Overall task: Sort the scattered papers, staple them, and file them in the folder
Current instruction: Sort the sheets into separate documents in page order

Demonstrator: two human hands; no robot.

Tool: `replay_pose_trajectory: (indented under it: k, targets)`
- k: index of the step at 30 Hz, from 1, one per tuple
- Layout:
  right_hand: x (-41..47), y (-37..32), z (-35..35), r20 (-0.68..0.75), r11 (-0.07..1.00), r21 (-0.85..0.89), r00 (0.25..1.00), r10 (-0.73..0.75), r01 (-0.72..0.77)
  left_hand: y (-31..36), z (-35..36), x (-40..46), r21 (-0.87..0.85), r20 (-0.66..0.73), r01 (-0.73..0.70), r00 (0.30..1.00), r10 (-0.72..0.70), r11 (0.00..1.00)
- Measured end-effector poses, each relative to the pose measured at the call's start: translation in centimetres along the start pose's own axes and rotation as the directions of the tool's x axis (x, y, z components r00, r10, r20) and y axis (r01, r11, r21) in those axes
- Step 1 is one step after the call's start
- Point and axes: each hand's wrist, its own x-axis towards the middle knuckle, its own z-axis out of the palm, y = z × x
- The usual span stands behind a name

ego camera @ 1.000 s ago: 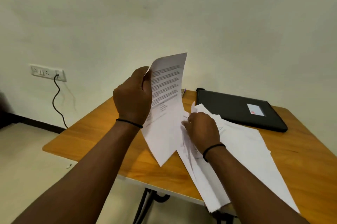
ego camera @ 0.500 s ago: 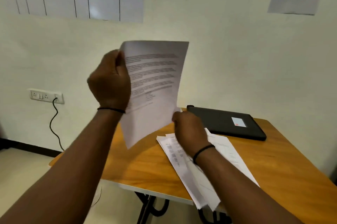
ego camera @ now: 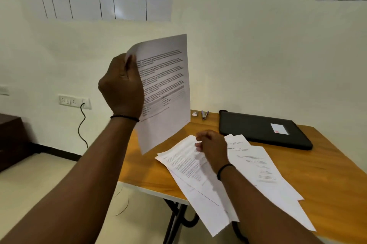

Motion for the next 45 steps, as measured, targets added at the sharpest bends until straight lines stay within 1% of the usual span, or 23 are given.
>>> replay_pose_trajectory:
  k: [2, 3, 5, 6, 8, 11, 13, 14, 16, 18, 20, 24, 27, 29, 31, 33, 35, 37, 38, 40, 41, 43, 45]
  targets:
    - [0.8, -0.6, -2.7, -0.077, 0.997, 0.072, 0.996, 0.039, -0.034, 1.3, 0.8, -0.7, -0.077, 0.018, 0.050, 0.999, -0.048, 0.996]
    - [1.1, -0.6, -3.7, -0.099, 0.999, 0.028, 0.995, 0.019, -0.017, 1.7, 0.9, -0.8, -0.105, 0.019, 0.056, 0.998, -0.054, 0.993]
    - [1.3, -0.2, -6.5, -0.101, 0.959, -0.279, 0.991, -0.088, 0.057, 2.7, 1.7, -1.3, -0.154, 0.024, 0.074, 0.997, -0.071, 0.985]
    - [1.1, 0.2, -7.7, -0.064, 0.885, -0.460, 0.991, -0.116, 0.074, 3.2, 2.2, -1.6, -0.164, 0.026, 0.087, 0.996, -0.084, 0.983]
    - [0.2, 1.5, -9.8, -0.001, 0.706, -0.708, 1.000, -0.028, 0.019, 3.8, 3.1, -2.1, -0.166, 0.028, 0.110, 0.994, -0.107, 0.980]
    - [-1.0, 4.4, -11.1, -0.016, 0.463, -0.882, 0.988, 0.155, -0.087, 3.8, 3.9, -2.9, -0.136, 0.051, 0.147, 0.989, -0.141, 0.980]
    - [-1.5, 5.7, -11.4, -0.043, 0.395, -0.912, 0.984, 0.172, -0.109, 3.8, 4.2, -3.8, -0.122, 0.098, 0.170, 0.982, -0.159, 0.978]
    - [-1.5, 6.0, -11.6, -0.046, 0.394, -0.913, 0.987, 0.152, -0.103, 3.7, 4.2, -4.3, -0.108, 0.131, 0.184, 0.977, -0.169, 0.977]
    - [-1.1, 5.8, -11.8, -0.054, 0.452, -0.887, 0.994, 0.091, -0.090, 3.5, 4.1, -5.4, -0.076, 0.193, 0.217, 0.961, -0.199, 0.973]
    - [-0.6, 5.0, -12.4, -0.120, 0.506, -0.856, 0.993, 0.003, -0.105, 3.0, 3.8, -6.5, -0.034, 0.245, 0.263, 0.937, -0.247, 0.964]
    - [0.2, 4.4, -13.5, -0.230, 0.468, -0.865, 0.972, -0.050, -0.181, 2.3, 3.4, -7.5, 0.018, 0.285, 0.299, 0.913, -0.292, 0.954]
    - [1.7, 4.9, -16.0, -0.356, 0.363, -0.859, 0.931, 0.082, -0.361, 0.8, 2.7, -9.3, 0.064, 0.354, 0.384, 0.854, -0.381, 0.921]
    - [2.8, 5.2, -16.8, -0.391, 0.308, -0.853, 0.907, 0.157, -0.421, -0.2, 2.2, -10.2, 0.076, 0.372, 0.431, 0.824, -0.427, 0.899]
    - [3.6, 5.1, -17.0, -0.407, 0.361, -0.813, 0.889, 0.211, -0.458, -0.8, 2.0, -10.7, 0.090, 0.375, 0.443, 0.814, -0.443, 0.892]
    - [4.2, 5.0, -17.1, -0.407, 0.458, -0.741, 0.871, 0.274, -0.491, -1.4, 2.0, -11.1, 0.104, 0.381, 0.450, 0.806, -0.453, 0.887]
    - [4.7, 5.2, -17.2, -0.426, 0.540, -0.667, 0.858, 0.288, -0.513, -1.9, 2.3, -11.5, 0.113, 0.389, 0.457, 0.797, -0.463, 0.882]
    - [4.9, 4.9, -17.2, -0.479, 0.588, -0.651, 0.861, 0.174, -0.481, -2.1, 2.6, -11.8, 0.104, 0.395, 0.467, 0.791, -0.468, 0.878]
    - [4.8, 4.1, -17.0, -0.502, 0.617, -0.714, 0.856, -0.122, -0.331, -2.0, 2.9, -12.0, 0.082, 0.403, 0.475, 0.788, -0.465, 0.876]
    - [4.7, 3.4, -16.9, -0.484, 0.618, -0.753, 0.825, -0.292, -0.223, -1.8, 3.1, -12.0, 0.068, 0.408, 0.479, 0.787, -0.463, 0.875]
    - [4.7, 1.0, -16.7, -0.394, 0.554, -0.833, 0.697, -0.599, 0.006, -1.4, 3.5, -11.8, 0.039, 0.414, 0.476, 0.792, -0.448, 0.878]
    - [4.7, -0.4, -16.5, -0.341, 0.514, -0.850, 0.623, -0.704, 0.116, -1.1, 3.8, -11.8, 0.022, 0.419, 0.473, 0.796, -0.437, 0.881]
    - [4.7, -3.5, -15.8, -0.264, 0.468, -0.823, 0.513, -0.817, 0.321, -0.1, 4.1, -11.4, -0.033, 0.431, 0.475, 0.801, -0.416, 0.879]
    - [4.0, -6.6, -14.4, -0.239, 0.462, -0.753, 0.459, -0.856, 0.469, 0.8, 4.5, -11.0, -0.099, 0.440, 0.480, 0.807, -0.395, 0.872]
